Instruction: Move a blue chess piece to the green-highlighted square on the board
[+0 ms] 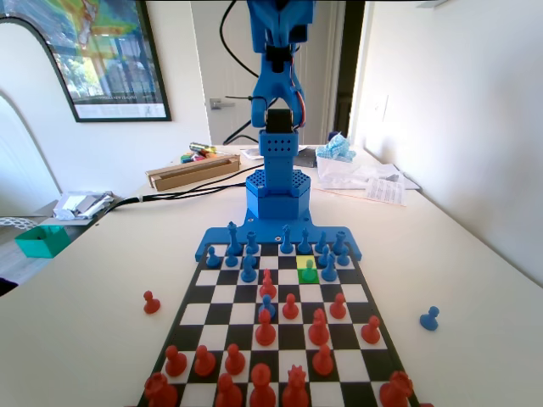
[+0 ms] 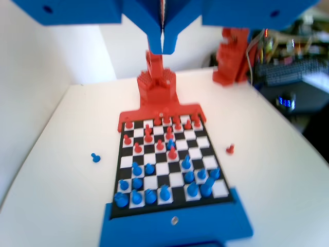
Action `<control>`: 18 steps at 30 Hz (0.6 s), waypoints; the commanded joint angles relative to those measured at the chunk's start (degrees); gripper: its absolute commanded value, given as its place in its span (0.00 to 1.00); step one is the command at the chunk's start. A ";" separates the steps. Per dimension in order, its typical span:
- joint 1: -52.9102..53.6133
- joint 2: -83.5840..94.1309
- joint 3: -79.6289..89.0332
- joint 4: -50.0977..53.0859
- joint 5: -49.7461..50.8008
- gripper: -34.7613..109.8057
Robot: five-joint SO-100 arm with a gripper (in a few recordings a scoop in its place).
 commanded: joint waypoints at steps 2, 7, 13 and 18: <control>0.97 7.29 4.83 1.05 -8.70 0.25; 0.00 16.35 14.33 -2.55 -12.92 0.25; -1.05 23.82 24.79 -9.14 -13.18 0.25; -0.26 26.98 30.15 -14.77 -13.10 0.25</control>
